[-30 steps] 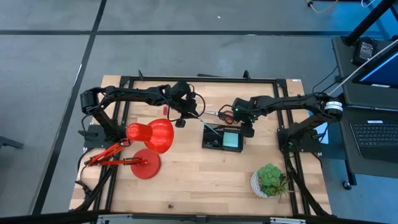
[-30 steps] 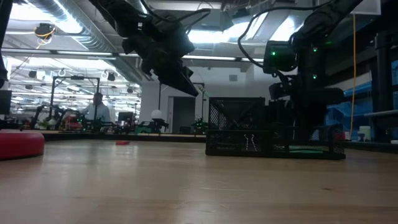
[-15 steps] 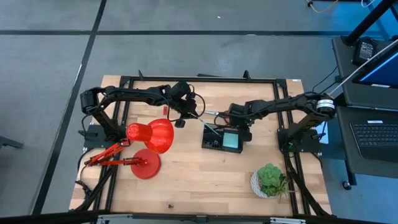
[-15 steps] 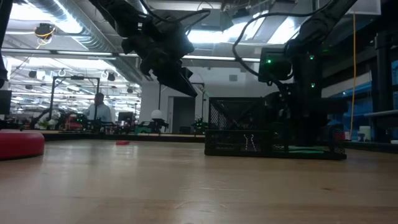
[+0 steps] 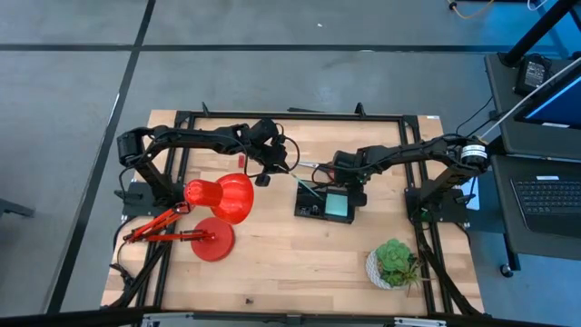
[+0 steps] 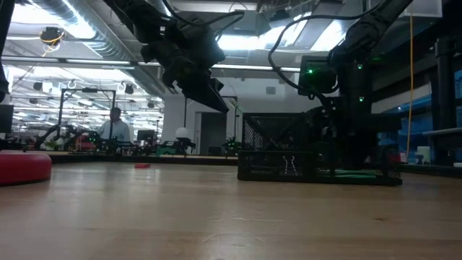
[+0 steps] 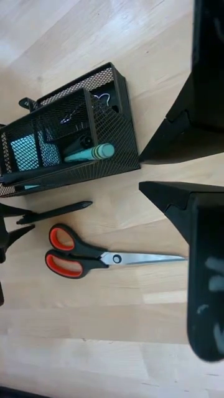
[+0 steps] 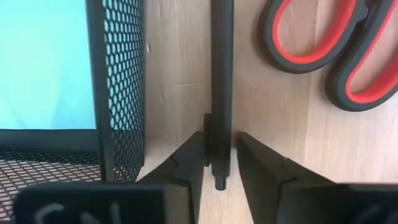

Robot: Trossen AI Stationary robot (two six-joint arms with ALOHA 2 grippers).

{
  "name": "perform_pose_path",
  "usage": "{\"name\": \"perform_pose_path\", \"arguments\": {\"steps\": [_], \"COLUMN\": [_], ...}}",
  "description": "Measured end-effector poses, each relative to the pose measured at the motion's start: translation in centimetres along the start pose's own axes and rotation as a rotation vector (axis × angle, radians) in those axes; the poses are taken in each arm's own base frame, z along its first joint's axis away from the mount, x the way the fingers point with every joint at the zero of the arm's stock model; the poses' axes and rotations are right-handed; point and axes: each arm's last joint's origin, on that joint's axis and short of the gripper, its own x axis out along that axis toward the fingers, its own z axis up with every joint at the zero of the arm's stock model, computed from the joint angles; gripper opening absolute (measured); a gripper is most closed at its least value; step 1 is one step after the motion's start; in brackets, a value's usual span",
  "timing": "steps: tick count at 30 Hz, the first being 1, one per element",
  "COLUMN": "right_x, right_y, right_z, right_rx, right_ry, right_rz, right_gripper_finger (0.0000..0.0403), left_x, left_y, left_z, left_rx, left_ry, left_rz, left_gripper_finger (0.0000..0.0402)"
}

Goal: Pick and place office supplies into organizer
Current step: Put the black pen into the black desk organizer

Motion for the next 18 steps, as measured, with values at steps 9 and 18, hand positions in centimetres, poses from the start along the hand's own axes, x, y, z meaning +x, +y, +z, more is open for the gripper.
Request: {"name": "perform_pose_path", "arguments": {"steps": [9,18], "right_x": [0.01,-0.85], "right_y": [-0.01,-0.08], "right_z": [0.01,0.41], "right_rx": [0.001,0.027], "right_ry": [-0.001,0.007], "right_rz": [-0.004,0.000], "right_gripper_finger": [0.0047,0.0041], "left_x": [0.00,-0.02], "left_y": [-0.01,-0.33], "left_z": [-0.01,-0.58], "left_rx": [-0.002,-0.030], "left_ry": [0.001,0.057], "left_rz": [-0.001,-0.031], "left_gripper_finger": [0.0050,0.0050]}}
